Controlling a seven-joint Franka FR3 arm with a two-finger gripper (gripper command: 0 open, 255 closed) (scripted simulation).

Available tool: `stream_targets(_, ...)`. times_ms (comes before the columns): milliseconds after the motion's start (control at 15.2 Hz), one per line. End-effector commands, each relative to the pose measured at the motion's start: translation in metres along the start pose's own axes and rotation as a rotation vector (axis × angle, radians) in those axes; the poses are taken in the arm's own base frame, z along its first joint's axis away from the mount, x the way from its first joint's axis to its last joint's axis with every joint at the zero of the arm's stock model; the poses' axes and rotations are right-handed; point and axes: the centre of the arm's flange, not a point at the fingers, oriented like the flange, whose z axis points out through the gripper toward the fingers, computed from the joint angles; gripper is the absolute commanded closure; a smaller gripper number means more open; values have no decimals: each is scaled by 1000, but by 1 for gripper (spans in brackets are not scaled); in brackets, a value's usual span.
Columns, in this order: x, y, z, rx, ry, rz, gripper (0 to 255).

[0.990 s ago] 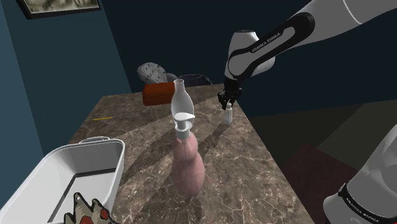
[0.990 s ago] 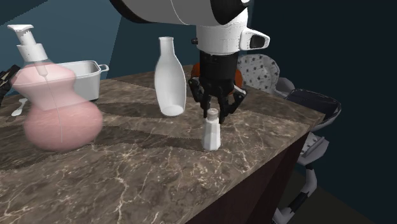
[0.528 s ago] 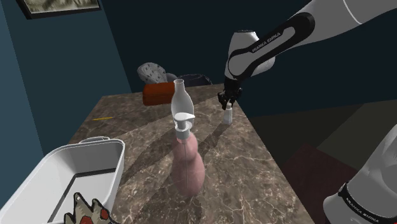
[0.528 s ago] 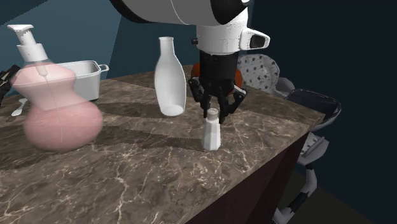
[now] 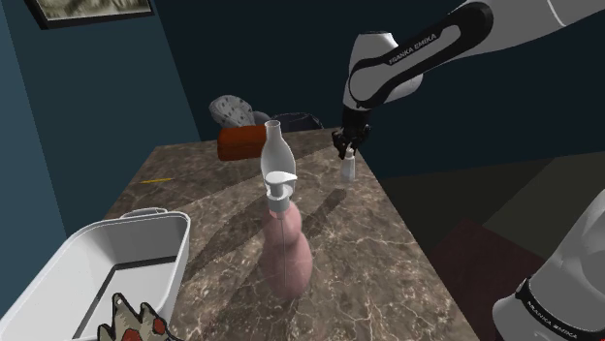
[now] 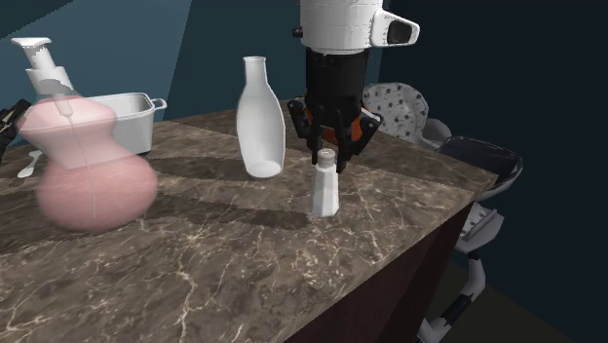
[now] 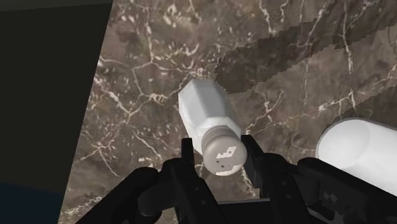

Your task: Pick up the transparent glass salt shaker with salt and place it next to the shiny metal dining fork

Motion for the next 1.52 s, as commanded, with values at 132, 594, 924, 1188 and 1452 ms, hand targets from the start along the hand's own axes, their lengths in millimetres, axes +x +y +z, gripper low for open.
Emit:
stream_targets(132, 3, -1, -21, 0, 0, 0, 255)
stream_targets(594, 7, -4, -57, 0, 0, 0, 255)
stream_targets(924, 10, -6, -84, 0, 0, 0, 255)
stream_targets(1188, 12, -7, -105, 0, 0, 0, 255)
stream_targets(1452, 14, -9, -125, 0, 0, 0, 255)
